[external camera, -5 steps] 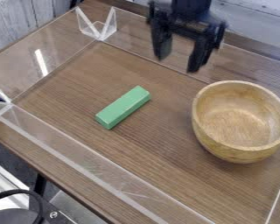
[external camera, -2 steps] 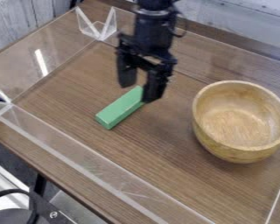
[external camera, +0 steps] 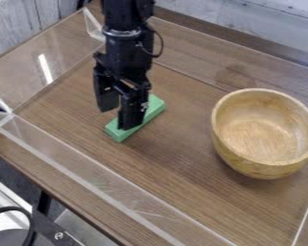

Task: Put the green block in the brown bowl

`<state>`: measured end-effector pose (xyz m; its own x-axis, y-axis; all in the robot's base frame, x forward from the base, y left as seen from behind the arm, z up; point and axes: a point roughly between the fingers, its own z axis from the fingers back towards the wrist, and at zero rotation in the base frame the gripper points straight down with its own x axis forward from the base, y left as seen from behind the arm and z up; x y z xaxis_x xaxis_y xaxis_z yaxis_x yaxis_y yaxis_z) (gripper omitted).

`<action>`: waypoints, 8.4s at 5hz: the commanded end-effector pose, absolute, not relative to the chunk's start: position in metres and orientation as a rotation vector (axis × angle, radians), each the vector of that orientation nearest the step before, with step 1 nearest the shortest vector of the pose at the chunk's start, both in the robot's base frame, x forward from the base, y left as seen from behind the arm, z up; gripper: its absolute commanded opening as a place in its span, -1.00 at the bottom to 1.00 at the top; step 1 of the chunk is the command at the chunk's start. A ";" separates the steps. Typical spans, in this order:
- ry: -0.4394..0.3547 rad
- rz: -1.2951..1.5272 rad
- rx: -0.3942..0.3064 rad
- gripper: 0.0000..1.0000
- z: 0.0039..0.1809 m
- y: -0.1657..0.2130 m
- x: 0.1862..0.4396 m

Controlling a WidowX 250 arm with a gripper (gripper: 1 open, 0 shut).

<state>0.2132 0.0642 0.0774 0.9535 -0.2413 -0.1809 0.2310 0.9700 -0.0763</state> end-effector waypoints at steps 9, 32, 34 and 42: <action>0.066 -0.190 -0.052 1.00 0.078 0.061 0.237; 0.002 -0.129 0.153 -1.00 0.053 0.050 0.276; -0.025 -0.130 0.135 -1.00 0.073 0.053 0.279; 0.049 0.041 0.080 1.00 0.071 0.079 0.282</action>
<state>0.2760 0.0750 0.0594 0.9948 0.0466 -0.0909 -0.0405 0.9969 0.0679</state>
